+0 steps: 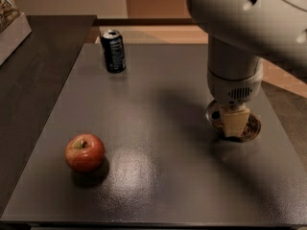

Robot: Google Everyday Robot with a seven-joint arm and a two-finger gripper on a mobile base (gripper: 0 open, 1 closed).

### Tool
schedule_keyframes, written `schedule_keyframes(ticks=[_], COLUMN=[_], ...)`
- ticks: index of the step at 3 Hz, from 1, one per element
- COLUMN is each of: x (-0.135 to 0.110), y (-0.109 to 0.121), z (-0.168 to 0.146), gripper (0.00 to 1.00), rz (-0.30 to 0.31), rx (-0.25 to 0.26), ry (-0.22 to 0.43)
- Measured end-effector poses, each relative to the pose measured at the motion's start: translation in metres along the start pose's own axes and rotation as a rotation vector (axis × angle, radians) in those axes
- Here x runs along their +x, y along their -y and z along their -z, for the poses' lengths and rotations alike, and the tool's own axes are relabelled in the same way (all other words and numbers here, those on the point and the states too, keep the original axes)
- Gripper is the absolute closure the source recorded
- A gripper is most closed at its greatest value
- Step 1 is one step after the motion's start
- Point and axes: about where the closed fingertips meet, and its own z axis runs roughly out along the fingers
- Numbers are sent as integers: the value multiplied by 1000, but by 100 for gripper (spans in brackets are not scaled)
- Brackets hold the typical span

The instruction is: Knock orange can over

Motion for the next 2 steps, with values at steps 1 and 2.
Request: schedule_keyframes(ticks=[1,2], x=[-13,-15], y=[-4,0], z=[-3,-3], gripper=[13,0], rz=[23,23], rx=[-7,9], ry=[0,9])
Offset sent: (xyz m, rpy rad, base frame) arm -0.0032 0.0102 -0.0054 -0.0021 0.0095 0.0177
